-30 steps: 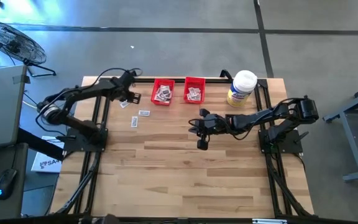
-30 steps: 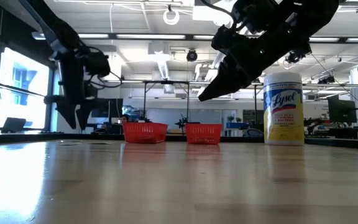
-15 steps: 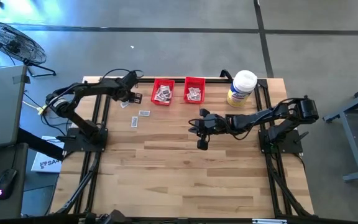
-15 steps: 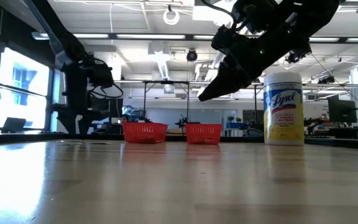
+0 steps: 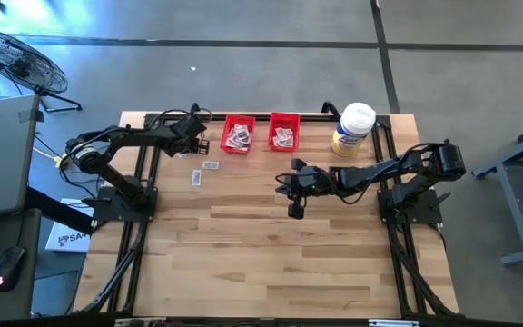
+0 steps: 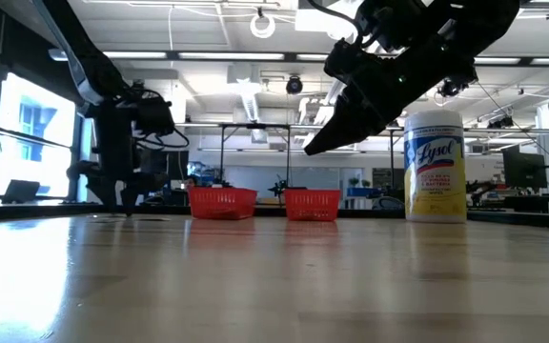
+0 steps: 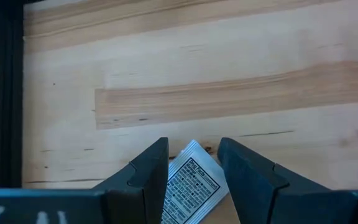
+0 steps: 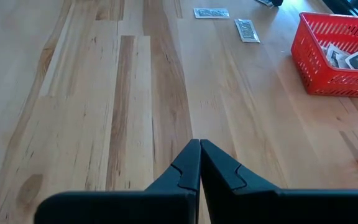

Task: Pick & Place First Aid Supplies
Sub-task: Put the ointment pack into the right red bin

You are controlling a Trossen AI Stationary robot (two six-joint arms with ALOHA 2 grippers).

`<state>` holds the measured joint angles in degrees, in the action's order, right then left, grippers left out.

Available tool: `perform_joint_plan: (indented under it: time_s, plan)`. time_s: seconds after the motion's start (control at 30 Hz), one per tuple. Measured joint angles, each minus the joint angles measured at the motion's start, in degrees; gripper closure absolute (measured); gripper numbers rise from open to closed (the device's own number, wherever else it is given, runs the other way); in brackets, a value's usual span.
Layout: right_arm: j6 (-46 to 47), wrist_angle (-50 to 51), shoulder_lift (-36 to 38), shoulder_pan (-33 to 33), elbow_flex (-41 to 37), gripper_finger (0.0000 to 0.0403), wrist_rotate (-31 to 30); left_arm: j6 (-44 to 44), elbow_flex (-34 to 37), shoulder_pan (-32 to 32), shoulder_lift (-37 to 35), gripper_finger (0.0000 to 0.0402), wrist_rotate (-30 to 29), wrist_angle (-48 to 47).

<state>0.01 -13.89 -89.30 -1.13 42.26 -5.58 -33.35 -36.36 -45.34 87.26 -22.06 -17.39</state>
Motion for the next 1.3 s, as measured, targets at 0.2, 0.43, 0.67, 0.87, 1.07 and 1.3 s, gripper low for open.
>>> perform_joint_plan:
  time_s: [0.2,0.43,0.67,0.87,1.07,1.3]
  plan:
    - [0.0,0.02,0.0,0.0,0.0,0.04,0.0,-2.66,1.53,2.05,0.08,0.0262,-1.85,0.72]
    - [0.01,-0.02,0.0,-0.01,0.0,0.04,0.0,-4.49,1.81,4.24,0.17,0.0339,-2.79,0.73]
    - [0.0,-0.04,0.0,-0.01,0.0,0.04,0.0,-4.63,1.83,4.65,0.22,0.0398,-2.32,0.81]
    - [0.02,-0.04,0.0,-0.01,0.0,0.04,0.0,-4.11,1.87,4.65,0.22,0.04,-2.45,0.92]
    - [0.02,-0.04,0.0,0.0,0.0,0.04,0.0,-2.9,0.66,6.11,0.31,0.0401,-3.42,0.08]
    - [0.02,-0.07,0.0,-0.02,0.0,0.04,0.0,-3.16,-0.93,11.51,0.37,0.0401,-1.6,-0.18]
